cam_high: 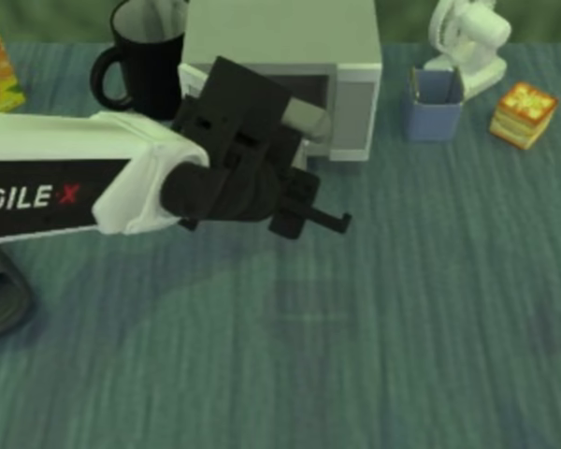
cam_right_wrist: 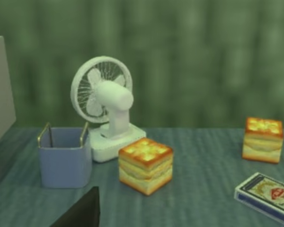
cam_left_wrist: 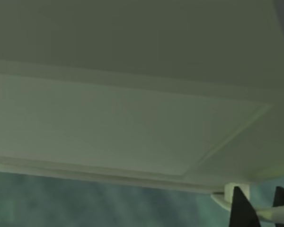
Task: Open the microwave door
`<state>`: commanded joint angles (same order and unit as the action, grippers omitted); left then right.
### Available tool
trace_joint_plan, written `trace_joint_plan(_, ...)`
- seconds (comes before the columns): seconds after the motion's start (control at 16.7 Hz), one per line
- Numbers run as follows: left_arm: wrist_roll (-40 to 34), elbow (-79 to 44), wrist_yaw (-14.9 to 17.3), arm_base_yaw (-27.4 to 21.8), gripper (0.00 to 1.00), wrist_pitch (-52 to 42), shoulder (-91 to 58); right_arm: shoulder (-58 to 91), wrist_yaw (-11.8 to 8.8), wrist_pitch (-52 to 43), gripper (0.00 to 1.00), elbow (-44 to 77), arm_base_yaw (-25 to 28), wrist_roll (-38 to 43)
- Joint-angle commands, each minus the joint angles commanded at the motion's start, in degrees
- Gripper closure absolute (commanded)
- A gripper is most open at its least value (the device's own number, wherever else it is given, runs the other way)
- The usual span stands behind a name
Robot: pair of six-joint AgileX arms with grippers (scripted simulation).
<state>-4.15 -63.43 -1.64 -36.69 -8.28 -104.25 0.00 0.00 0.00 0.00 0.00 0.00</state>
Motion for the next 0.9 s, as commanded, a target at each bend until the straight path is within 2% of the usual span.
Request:
trace_joint_plan(0.54,0.0,0.0,0.0,0.0,1.0,0.0,0.0,0.0,0.0,0.0,0.0,0.0,0.0,0.0)
trace_joint_plan(0.9,3.0,1.7,2.7,1.1,1.0,0.5,1.7,0.0,0.0,0.0,0.0,0.0,0.0,0.0)
